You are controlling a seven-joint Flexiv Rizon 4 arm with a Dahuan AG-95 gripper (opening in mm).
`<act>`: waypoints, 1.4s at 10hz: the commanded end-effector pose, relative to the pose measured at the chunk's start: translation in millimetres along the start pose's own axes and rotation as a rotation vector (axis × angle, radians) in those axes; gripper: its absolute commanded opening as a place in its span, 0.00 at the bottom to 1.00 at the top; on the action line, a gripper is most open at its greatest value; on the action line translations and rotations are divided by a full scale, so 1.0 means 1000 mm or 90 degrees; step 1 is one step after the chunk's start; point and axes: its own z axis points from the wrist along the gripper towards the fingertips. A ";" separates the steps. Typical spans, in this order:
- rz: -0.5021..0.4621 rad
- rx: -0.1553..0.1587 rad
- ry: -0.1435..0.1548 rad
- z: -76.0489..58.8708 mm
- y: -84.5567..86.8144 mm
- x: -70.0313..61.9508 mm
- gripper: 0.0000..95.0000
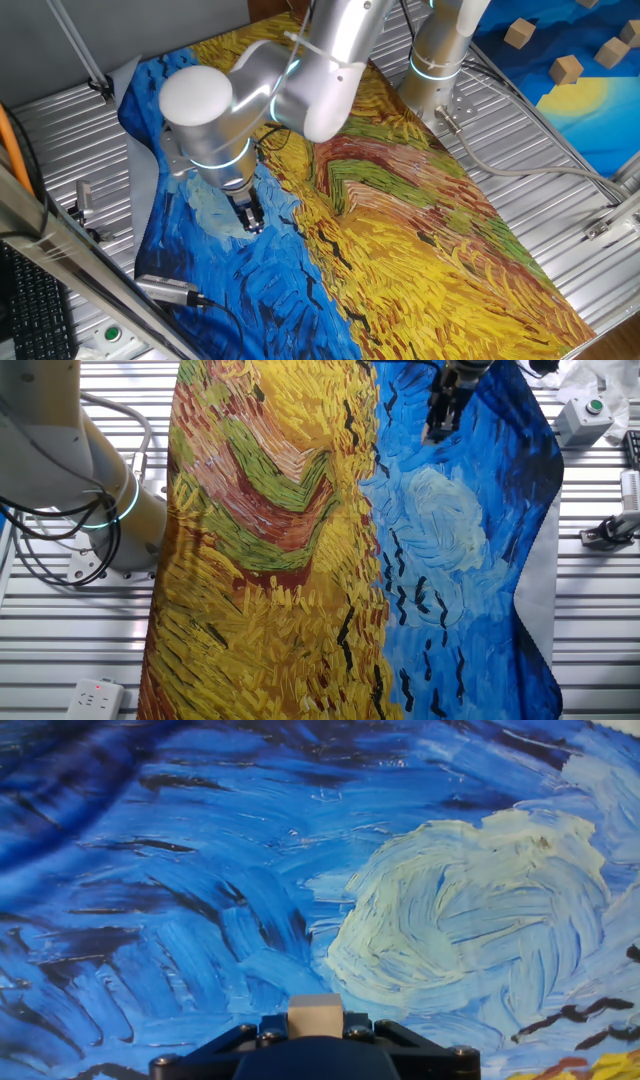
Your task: Pick up the small block on the left and move it to the right
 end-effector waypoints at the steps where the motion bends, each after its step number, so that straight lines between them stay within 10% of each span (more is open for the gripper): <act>1: 0.014 0.002 -0.007 0.004 0.013 -0.001 0.00; 14: 0.048 -0.006 -0.013 0.008 0.044 -0.011 0.00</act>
